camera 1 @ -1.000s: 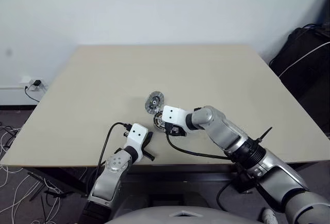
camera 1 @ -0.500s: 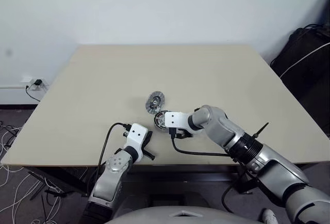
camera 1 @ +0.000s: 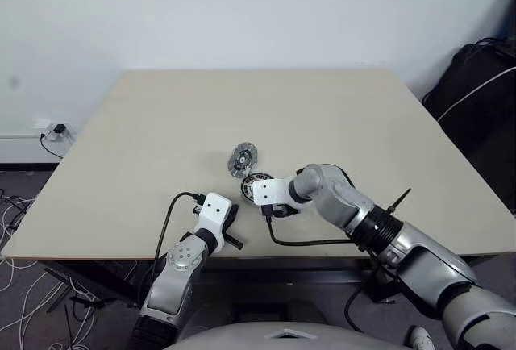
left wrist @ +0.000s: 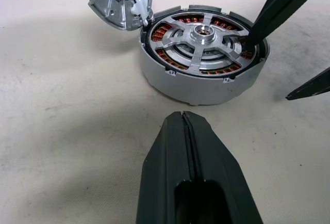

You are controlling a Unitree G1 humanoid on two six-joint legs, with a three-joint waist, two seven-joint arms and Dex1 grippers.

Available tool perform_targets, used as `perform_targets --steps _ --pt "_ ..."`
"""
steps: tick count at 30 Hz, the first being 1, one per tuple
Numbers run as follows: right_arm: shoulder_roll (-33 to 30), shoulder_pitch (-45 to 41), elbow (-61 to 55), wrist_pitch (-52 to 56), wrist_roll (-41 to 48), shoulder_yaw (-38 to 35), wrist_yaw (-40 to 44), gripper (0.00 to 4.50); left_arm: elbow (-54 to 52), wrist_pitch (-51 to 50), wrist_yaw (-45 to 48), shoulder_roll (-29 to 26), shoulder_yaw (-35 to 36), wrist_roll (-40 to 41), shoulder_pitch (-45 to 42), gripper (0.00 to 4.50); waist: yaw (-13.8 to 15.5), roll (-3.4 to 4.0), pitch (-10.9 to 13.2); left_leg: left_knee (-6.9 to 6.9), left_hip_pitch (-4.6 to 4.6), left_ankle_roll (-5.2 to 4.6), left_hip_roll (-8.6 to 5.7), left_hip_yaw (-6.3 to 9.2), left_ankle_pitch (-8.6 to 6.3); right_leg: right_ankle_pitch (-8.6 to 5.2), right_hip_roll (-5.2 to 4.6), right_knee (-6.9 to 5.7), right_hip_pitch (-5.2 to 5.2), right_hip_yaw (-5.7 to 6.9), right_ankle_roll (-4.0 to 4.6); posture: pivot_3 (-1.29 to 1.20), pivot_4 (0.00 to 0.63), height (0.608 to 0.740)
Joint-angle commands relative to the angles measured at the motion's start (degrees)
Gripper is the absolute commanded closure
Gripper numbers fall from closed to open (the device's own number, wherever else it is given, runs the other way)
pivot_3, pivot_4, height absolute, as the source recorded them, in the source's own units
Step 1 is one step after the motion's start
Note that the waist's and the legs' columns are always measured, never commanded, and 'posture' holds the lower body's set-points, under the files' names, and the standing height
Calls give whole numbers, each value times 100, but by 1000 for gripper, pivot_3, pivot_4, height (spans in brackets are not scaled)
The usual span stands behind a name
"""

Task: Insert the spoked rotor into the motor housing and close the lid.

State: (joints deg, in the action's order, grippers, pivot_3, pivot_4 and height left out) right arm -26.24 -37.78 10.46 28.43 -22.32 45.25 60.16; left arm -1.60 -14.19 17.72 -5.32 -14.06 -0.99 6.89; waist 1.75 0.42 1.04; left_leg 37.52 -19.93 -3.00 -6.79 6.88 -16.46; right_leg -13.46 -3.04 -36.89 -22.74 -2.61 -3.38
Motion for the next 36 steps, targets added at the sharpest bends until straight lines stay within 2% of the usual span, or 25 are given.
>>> perform_targets --steps 1,8,12,16,18,28,36 --pt "68 -236 126 -165 -178 -1 83 1920 -15 160 -14 51 21 75 -51 4500 -1 0 0 0 0 0 0 0 0 0 0 0 0 0 0 0 0 740" --pt "160 -324 449 -323 -342 -41 158 1920 17 201 -41 85 30 80 -51 4500 -16 0 -1 0 6 4 2 0 3 4 3 -4 4 0 6 0 0 740" --pt "190 -311 489 -375 -390 -83 173 2780 33 222 -48 98 42 79 -50 4500 -9 2 -2 1 12 10 3 3 7 5 5 -7 10 3 6 0 0 740" --pt "236 -275 517 -399 -431 -172 165 4102 47 232 -46 102 52 82 -59 4500 -6 -3 -5 0 12 11 3 11 7 5 6 -5 11 8 8 0 0 740" --pt "247 -248 517 -407 -447 -211 170 4373 54 235 -39 101 58 81 -66 4500 -5 -2 -5 0 10 11 2 12 7 5 4 -5 10 8 9 0 0 740" --pt "265 7 356 -250 -337 -501 71 4397 66 213 -5 81 74 74 -102 4500 2 -2 -4 1 10 11 2 15 8 6 3 -4 12 11 10 0 0 740" --pt "185 441 -278 195 -114 -1021 -142 4397 58 203 22 79 38 69 -93 4500 44 -2 -4 1 2 10 1 17 7 6 2 -2 6 12 11 0 0 740"
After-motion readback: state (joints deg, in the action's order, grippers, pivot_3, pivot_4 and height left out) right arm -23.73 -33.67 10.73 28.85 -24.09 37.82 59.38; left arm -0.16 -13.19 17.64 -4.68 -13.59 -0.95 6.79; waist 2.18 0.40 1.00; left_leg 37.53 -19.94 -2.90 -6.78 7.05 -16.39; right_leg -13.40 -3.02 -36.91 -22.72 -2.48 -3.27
